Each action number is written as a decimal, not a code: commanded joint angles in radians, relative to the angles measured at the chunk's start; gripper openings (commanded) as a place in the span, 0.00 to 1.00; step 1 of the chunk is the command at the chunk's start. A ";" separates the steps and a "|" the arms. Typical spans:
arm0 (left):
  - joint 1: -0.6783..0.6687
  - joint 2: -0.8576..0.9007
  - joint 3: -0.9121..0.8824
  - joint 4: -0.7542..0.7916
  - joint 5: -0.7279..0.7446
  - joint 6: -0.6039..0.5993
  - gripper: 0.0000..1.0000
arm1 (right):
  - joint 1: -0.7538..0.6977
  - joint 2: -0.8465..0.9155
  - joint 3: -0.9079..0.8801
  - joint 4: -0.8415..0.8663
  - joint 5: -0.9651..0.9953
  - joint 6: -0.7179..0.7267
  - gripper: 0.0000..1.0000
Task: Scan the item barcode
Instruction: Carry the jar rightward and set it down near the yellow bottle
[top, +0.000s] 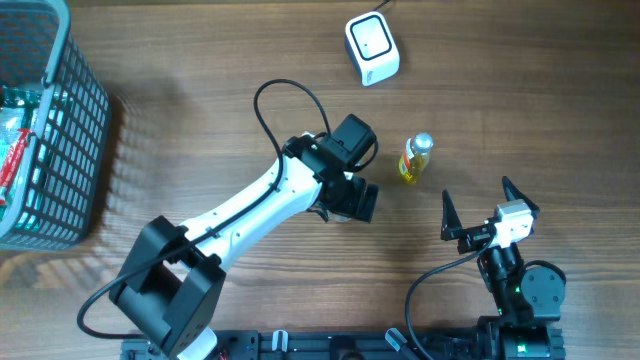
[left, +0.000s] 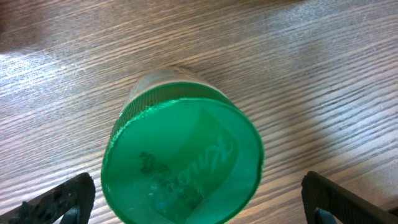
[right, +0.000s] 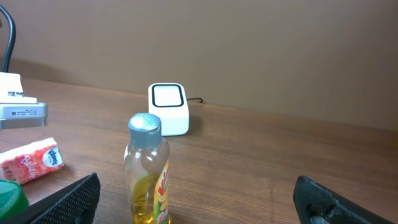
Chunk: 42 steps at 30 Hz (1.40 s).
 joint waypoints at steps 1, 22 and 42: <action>-0.005 -0.011 0.005 0.008 0.001 -0.016 0.98 | -0.007 -0.005 -0.001 0.002 0.008 -0.001 1.00; -0.021 0.003 -0.087 0.168 -0.089 -0.197 0.75 | -0.007 -0.005 -0.001 0.002 0.008 -0.001 1.00; -0.038 -0.015 -0.080 0.146 -0.078 -0.212 0.83 | -0.007 -0.005 -0.001 0.002 0.008 -0.001 1.00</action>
